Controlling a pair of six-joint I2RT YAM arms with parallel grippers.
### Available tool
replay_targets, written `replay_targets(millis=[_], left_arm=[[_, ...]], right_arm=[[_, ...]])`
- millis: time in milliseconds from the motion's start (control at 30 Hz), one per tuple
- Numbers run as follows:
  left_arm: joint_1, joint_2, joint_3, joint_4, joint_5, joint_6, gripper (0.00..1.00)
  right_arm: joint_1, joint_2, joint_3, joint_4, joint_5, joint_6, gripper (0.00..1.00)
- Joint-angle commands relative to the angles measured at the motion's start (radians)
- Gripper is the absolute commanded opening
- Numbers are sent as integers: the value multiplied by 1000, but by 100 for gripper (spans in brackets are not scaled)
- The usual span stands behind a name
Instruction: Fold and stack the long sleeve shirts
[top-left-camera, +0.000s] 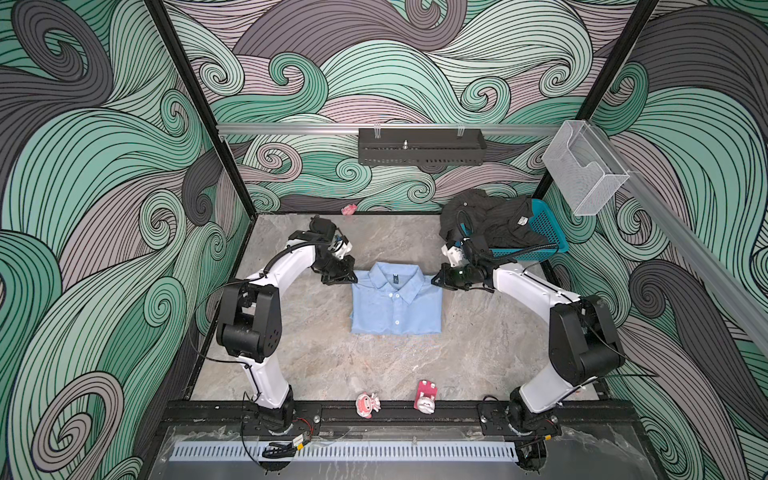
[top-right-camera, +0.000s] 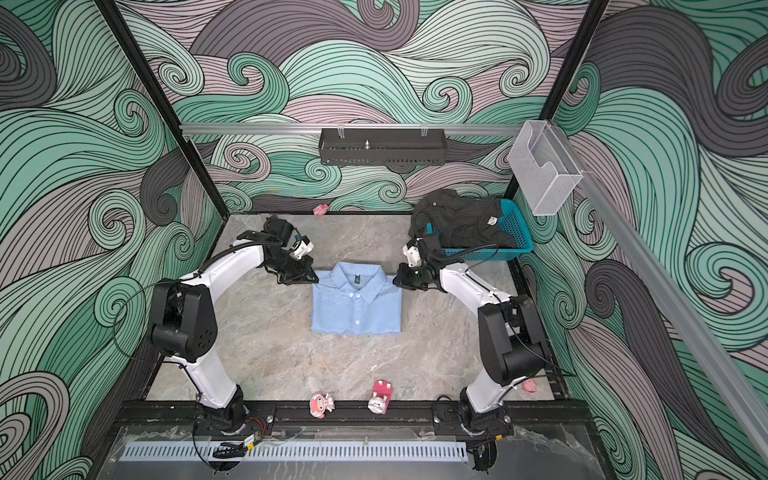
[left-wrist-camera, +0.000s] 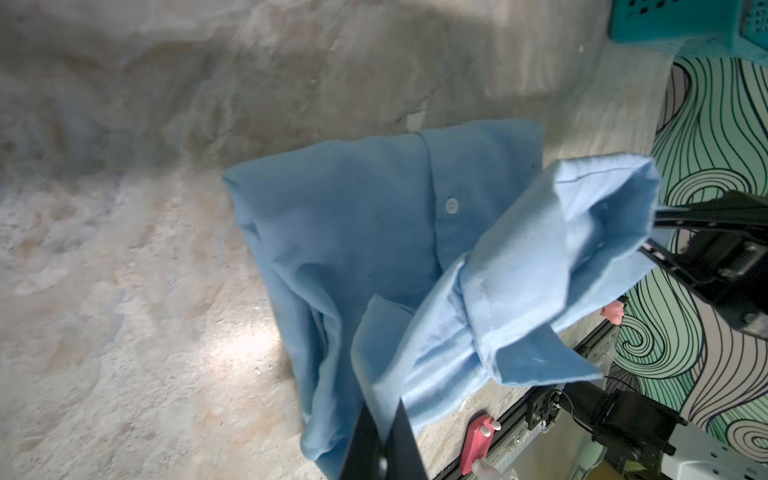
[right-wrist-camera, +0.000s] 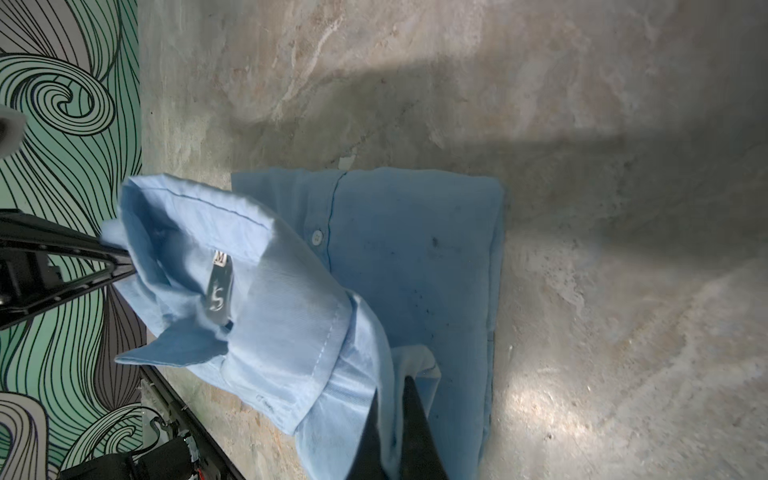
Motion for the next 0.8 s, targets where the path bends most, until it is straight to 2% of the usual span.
replay_targets(millis=[0, 200, 300, 367, 400, 467, 500, 533, 633, 767], left_arm=[[45, 42, -16, 74, -22, -34, 0], [72, 144, 47, 102, -53, -67, 0], [79, 203, 90, 82, -104, -72, 0], [80, 234, 114, 59, -140, -78, 2], [82, 240, 121, 55, -145, -84, 7], [82, 220, 122, 49, -161, -94, 26], [82, 195, 120, 40, -172, -94, 33], [82, 163, 120, 25, -185, -91, 39], [67, 43, 104, -10, -182, -82, 46], [-26, -75, 25, -1, -124, -91, 46]], right_arm=[[14, 74, 49, 14, 62, -23, 0], [22, 199, 110, 64, 112, -28, 0], [20, 251, 135, 69, 134, -22, 0], [21, 282, 172, 38, 135, -22, 6], [23, 281, 183, 26, 138, -21, 11], [32, 243, 184, 0, 173, -17, 30], [39, 211, 183, -25, 199, -21, 40], [46, 175, 181, -55, 218, -23, 46], [69, 48, 154, -123, 256, -12, 56], [128, -56, 97, -148, 188, 25, 54]])
